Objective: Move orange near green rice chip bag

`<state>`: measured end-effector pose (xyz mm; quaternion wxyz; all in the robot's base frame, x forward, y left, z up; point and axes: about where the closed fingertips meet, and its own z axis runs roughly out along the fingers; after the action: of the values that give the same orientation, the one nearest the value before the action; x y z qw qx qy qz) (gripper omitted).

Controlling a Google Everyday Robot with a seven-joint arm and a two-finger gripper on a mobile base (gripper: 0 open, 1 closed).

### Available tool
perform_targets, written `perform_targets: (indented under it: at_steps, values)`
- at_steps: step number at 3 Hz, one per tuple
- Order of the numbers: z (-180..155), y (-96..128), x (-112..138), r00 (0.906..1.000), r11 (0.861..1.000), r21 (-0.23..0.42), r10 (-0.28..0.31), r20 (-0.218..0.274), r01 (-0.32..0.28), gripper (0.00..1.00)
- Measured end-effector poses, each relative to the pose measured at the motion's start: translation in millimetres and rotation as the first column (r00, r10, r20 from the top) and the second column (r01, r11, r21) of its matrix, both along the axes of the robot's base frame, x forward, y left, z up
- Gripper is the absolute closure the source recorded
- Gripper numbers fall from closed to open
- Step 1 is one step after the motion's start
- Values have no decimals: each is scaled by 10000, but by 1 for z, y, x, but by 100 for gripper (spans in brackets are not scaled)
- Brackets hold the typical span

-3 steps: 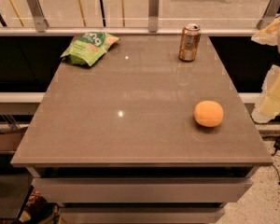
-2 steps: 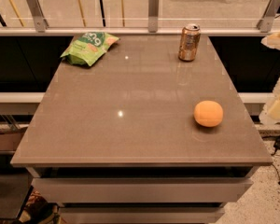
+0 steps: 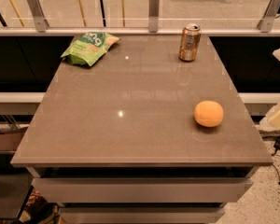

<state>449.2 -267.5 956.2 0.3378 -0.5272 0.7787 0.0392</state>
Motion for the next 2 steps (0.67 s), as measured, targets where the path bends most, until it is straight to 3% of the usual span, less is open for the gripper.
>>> perform_targets:
  at_steps: [1, 2]
  values:
    - [-21, -3, 6, 9984, 9976, 412, -562, 88, 558, 0]
    - [-47, 3, 13, 9974, 9950, 703, -706, -150, 715, 0]
